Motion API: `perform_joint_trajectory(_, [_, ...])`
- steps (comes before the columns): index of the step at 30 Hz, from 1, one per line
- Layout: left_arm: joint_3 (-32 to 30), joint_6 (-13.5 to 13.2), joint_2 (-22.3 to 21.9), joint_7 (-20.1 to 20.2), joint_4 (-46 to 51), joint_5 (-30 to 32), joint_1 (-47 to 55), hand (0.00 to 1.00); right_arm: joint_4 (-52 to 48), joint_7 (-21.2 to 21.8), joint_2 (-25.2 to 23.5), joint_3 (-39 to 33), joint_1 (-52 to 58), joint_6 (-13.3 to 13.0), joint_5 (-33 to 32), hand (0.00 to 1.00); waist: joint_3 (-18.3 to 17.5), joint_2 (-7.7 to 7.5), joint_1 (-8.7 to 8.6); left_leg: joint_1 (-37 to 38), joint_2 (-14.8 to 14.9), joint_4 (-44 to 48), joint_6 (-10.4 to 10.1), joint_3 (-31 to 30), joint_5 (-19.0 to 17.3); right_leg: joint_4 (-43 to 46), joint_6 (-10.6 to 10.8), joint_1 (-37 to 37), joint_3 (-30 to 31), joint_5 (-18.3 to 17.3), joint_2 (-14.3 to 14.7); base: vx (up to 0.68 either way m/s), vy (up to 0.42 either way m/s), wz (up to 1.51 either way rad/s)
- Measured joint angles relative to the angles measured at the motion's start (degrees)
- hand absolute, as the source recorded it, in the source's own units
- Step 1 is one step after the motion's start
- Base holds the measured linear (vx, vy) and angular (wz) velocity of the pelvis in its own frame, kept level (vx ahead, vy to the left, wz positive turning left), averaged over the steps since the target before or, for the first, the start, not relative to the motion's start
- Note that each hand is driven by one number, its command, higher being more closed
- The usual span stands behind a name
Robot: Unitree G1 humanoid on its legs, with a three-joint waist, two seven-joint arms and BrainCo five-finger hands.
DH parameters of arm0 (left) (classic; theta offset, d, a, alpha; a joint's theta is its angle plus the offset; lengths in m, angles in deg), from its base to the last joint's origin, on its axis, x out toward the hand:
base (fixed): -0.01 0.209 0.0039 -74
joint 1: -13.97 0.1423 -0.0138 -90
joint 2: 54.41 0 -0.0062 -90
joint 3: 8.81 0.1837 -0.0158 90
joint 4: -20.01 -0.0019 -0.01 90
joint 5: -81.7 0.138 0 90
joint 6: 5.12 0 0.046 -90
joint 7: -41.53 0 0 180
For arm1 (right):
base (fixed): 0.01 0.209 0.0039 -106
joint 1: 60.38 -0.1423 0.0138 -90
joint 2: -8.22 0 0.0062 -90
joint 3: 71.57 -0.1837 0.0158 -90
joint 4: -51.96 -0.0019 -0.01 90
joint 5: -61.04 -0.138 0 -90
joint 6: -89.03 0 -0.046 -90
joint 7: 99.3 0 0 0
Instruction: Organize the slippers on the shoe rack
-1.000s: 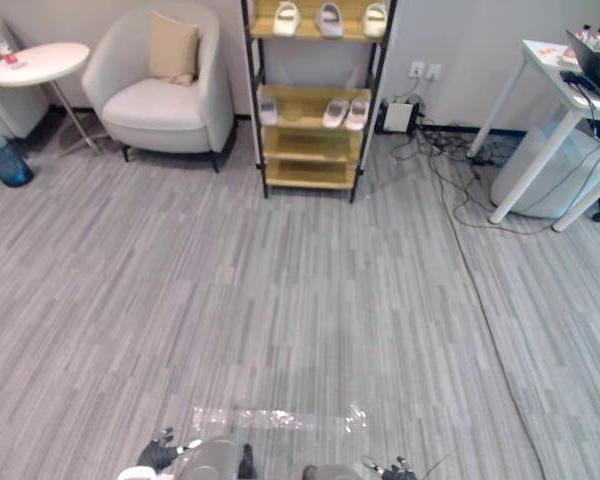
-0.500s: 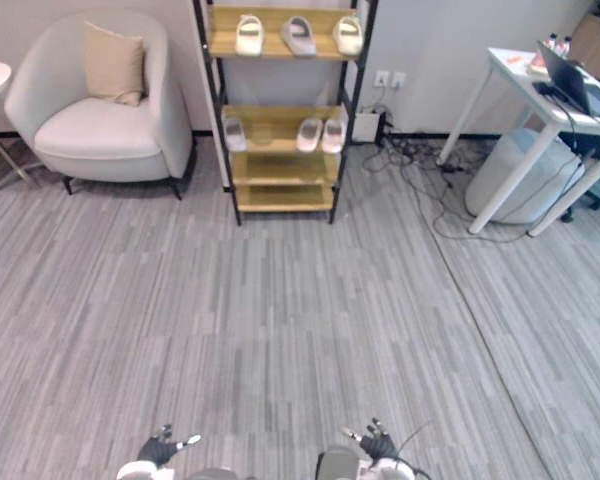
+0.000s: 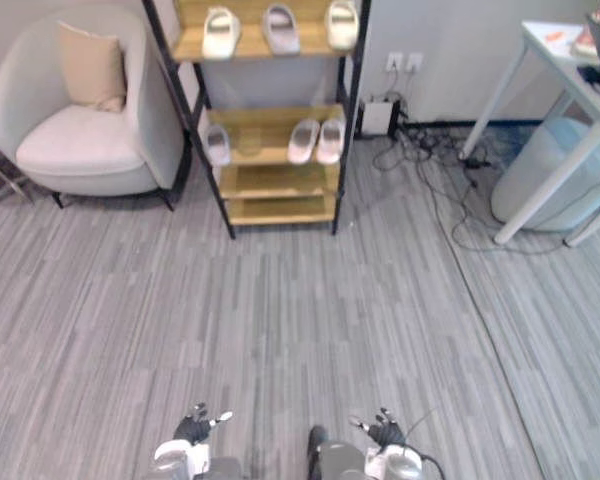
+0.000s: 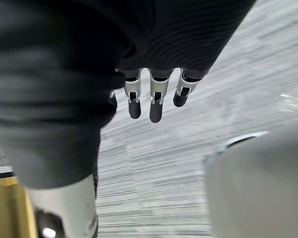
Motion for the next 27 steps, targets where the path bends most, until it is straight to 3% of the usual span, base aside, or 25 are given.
perform_joint_trajectory(2, [1.06,0.01,-0.32,0.06,0.04,-0.06,-0.68,0.0,0.35,0.05,-0.14,-0.22,-0.93,0.08,-0.03,0.0,-0.03,0.06,0.61,-2.89,-2.9,-11.51,1.04,1.42,-0.47,-2.58,0.63,2.34,0.71,-0.43,-0.88,0.32,-0.032,-0.18])
perform_joint_trajectory(3, [2.03,-0.02,-0.29,0.03,0.0,-0.11,-0.84,0.0,1.07,0.05,-0.02,-0.43,-1.3,0.1,-0.02,0.0,-0.1,0.19,0.88,-4.03,-5.63,-22.72,1.43,1.22,1.44,-4.06,1.21,3.6,1.28,-1.15,-1.42,0.32,0.032,-0.16])
perform_joint_trajectory(5, [3.11,0.04,-0.36,0.09,-0.22,-0.06,-0.81,0.0,1.55,0.04,0.4,-0.38,-1.32,0.16,0.05,0.0,-0.8,1.26,1.72,-4.61,-8.09,-37.12,1.6,-0.51,9.26,-5.55,2.14,4.6,2.52,-2.6,-1.32,0.42,0.119,-0.33])
perform_joint_trajectory(6, [3.9,0.03,0.01,0.01,-0.56,-0.03,-0.77,0.0,1.95,0.08,0.38,-0.16,-1.36,0.4,0.09,0.0,-1.32,1.15,2.5,-3.86,-8.93,-38.38,3.3,-1.59,14.48,-5.01,3.42,5.17,4.22,-4.04,-1.52,0.42,0.16,-0.49])
perform_joint_trajectory(7, [4.24,0.1,0.56,0.11,-1.15,0.05,-0.71,0.0,2.14,0.2,0.04,0.06,-1.32,0.6,0.15,0.0,-2.31,0.6,2.58,-4.28,-10.25,-38.19,6.16,-1.88,16.5,-3.78,4.35,5.18,5.21,-5.9,-2.13,0.53,0.147,-0.48])
perform_joint_trajectory(9, [3.88,0.17,1.15,0.33,-1.32,0.25,-0.75,0.0,2.6,0.33,-0.88,0.27,-0.59,0.89,0.23,0.0,-3.51,-1.49,2.66,-2.74,-11.86,-37.12,7.43,-0.13,14.48,3.73,7.39,3.07,7.09,-9.76,-4.71,0.49,0.102,-0.33])
perform_joint_trajectory(10, [3.83,0.2,1.36,0.25,-1.67,0.39,-0.71,0.0,2.64,0.4,-1.26,0.6,-0.16,0.96,0.39,0.0,-3.94,-2.3,2.77,-0.48,-12.51,-37.38,7.8,0.73,12.91,13.98,10.03,-0.44,8.85,-10.91,-5.47,0.51,0.131,-0.34])
perform_joint_trajectory(11, [4.26,0.24,1.88,0.31,-1.67,0.42,-0.66,0.0,2.38,0.53,-1.56,0.56,-0.2,0.98,1.17,0.0,-3.96,-3.13,2.77,1.94,-13.2,-37.79,8.21,1.05,11.63,24.44,13.72,-3.98,10.17,-10.3,-5.81,0.59,0.16,-0.16])
perform_joint_trajectory(12, [4.5,0.5,2.33,0.42,-1.86,0.44,-0.71,0.0,1.33,0.79,-1.88,0.55,0.07,0.96,2.45,0.0,-3.74,-3.97,2.19,5.07,-13.97,-37.93,8.85,0.51,10.1,36.14,18.95,-7.36,11.15,-7.67,-6.48,0.49,0.116,0.09])
perform_joint_trajectory(13, [4.82,0.7,2.43,0.4,-2.12,0.45,-0.72,0.0,0.99,0.89,-1.87,0.53,0.27,0.91,2.48,0.0,-3.62,-4.14,1.8,6.71,-14.31,-37.99,9.07,-0.23,9.24,40.61,19.14,-8.7,10.89,-7.02,-6.78,0.48,0.083,0.39])
perform_joint_trajectory(14, [5.02,1.19,2.11,0.42,-2.71,0.46,-0.65,0.0,0.15,1.16,-1.8,0.45,0.53,0.87,2.56,0.0,-3.6,-4.04,0.97,10.63,-14.52,-38.47,9.27,-1.76,7.38,48.02,17.41,-11.12,8.8,-6.75,-8.02,0.47,0.057,0.47])
perform_joint_trajectory(16, [6.02,1.31,2.05,0.41,-3.71,0.43,-0.88,0.0,-0.06,1.49,-1.56,-0.27,0.63,0.78,2.54,0.0,-3.15,-3.4,0.62,16.67,-14.05,-41.43,10.05,-3.73,6.32,48.81,13.99,-13.19,5.72,-8.57,-9.26,0.45,0.022,0.5])
perform_joint_trajectory(19, [6.39,1.33,1.97,0.41,-4.56,0.39,-0.94,0.0,0.21,1.58,-0.66,-0.63,0.52,0.47,2.53,0.0,-2.93,-2.35,-0.29,22.01,-10.9,-43.92,10.61,-7.47,4.77,34.83,9.91,-16.71,1.23,-10.21,-8.47,0.45,-0.066,0.62])
perform_joint_trajectory(21, [6.38,1.32,2.29,0.42,-4.99,0.41,-0.97,0.0,1.37,1.58,-0.19,-1.19,0.03,0.43,2.3,0.0,-2.69,-2.04,-0.63,23.03,-9.06,-43.95,10.17,-9.75,3.75,18.56,8.72,-18.98,3.17,-5.42,-6.18,0.47,-0.132,0.65])
perform_joint_trajectory(22, [6.38,1.3,2.47,0.4,-5.02,0.41,-0.79,0.0,1.46,1.58,-0.14,-1.78,-0.01,0.42,2.22,0.0,-2.68,-2.02,-0.93,23.8,-8.61,-43.93,8.78,-10.87,2.74,10.19,8.31,-18.86,4.45,-0.37,-5.05,0.36,-0.135,0.54])
perform_joint_trajectory(23, [6.37,1.3,2.6,0.4,-5.08,0.42,-0.67,0.0,1.51,1.58,-0.19,-1.91,0.09,0.35,2.18,0.0,-2.71,-2.09,-1.07,24.02,-8.38,-43.84,7.63,-11.5,2.02,6.89,7.88,-18.79,4.84,2.42,-4.65,0.47,-0.22,0.64])
perform_joint_trajectory(24, [6.35,1.28,2.78,0.4,-5.51,0.41,-0.29,0.0,1.63,1.58,-0.31,-2.33,0.14,0.19,2.07,0.0,-2.75,-2.52,-1.66,25.76,-8.52,-43.29,6.12,-13.06,-0.08,5.29,6.23,-18.55,5.45,8.94,-4.27,0.5,-0.28,0.7])
perform_joint_trajectory(25, [5.99,1.34,1.99,0.41,-6.49,0.44,-0.31,0.0,1.66,1.6,0.12,-2.84,-0.54,0.06,1.99,0.0,-2.87,-0.47,-2.37,26.6,-6.89,-41.63,5.16,-14.41,-1.41,7.98,5.85,-17.92,3.88,8.89,-3.37,0.6,-0.322,0.66])
perform_joint_trajectory(27, [3.39,1.28,-0.17,0.73,-6.24,0.5,-0.28,0.0,1.51,1.56,0.65,-2.66,-0.66,0.01,2.26,0.0,-3.46,1.71,-2.13,22.0,-6.16,-30.57,4.54,-14.12,-1.08,7.39,4.67,-15.83,1.9,6.35,-2.88,0.56,-0.298,0.4])
